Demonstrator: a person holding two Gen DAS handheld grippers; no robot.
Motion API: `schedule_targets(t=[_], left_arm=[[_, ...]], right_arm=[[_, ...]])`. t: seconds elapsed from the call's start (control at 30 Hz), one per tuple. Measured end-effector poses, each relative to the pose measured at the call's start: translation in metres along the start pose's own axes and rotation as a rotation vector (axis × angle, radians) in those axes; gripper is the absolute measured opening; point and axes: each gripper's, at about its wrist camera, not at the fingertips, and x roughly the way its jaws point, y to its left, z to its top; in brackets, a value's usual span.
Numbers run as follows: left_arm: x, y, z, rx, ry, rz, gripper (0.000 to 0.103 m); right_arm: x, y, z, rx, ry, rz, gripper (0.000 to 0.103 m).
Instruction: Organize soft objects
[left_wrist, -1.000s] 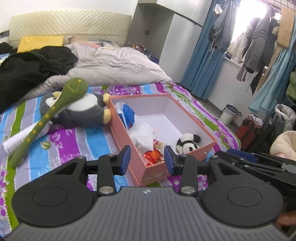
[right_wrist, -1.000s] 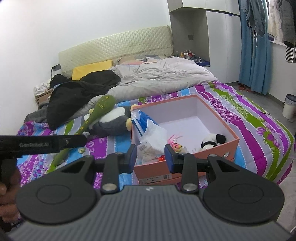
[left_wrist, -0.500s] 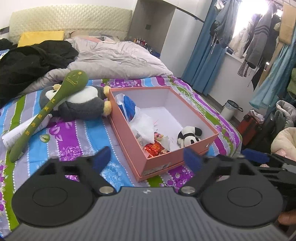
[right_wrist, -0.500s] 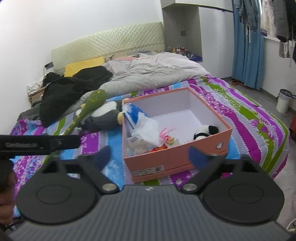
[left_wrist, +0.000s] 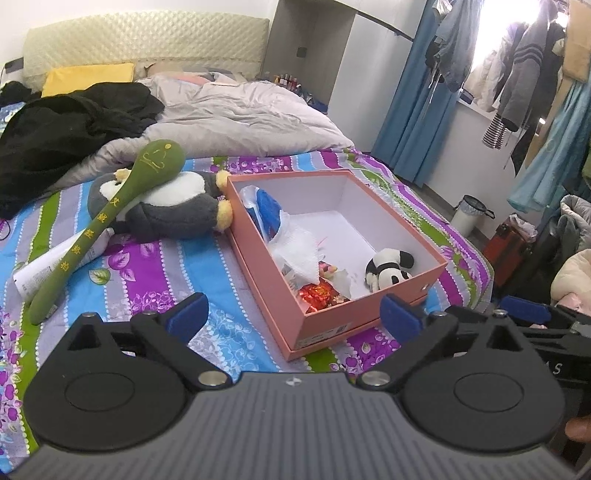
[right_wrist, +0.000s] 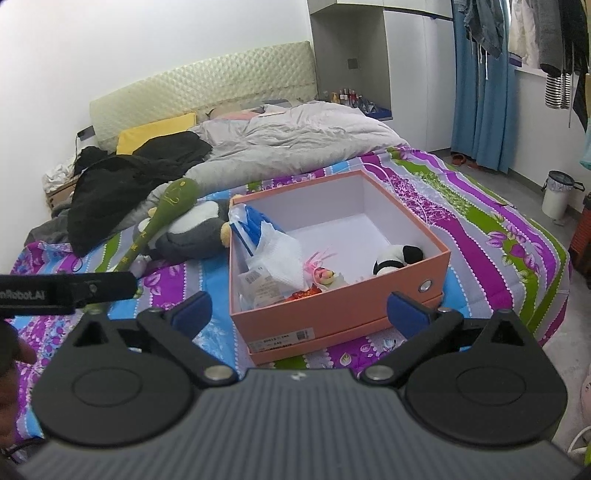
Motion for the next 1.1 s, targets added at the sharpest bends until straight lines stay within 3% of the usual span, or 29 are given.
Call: schedule_targets(t=[1.1], left_arm=[[-0.0024,0.0046,0.0031,-0.017,0.005,0.020,0.101]], right_arm=[[0.0015,-0.0013,-0.0025,0.006,0.003,-0.011,0.103]])
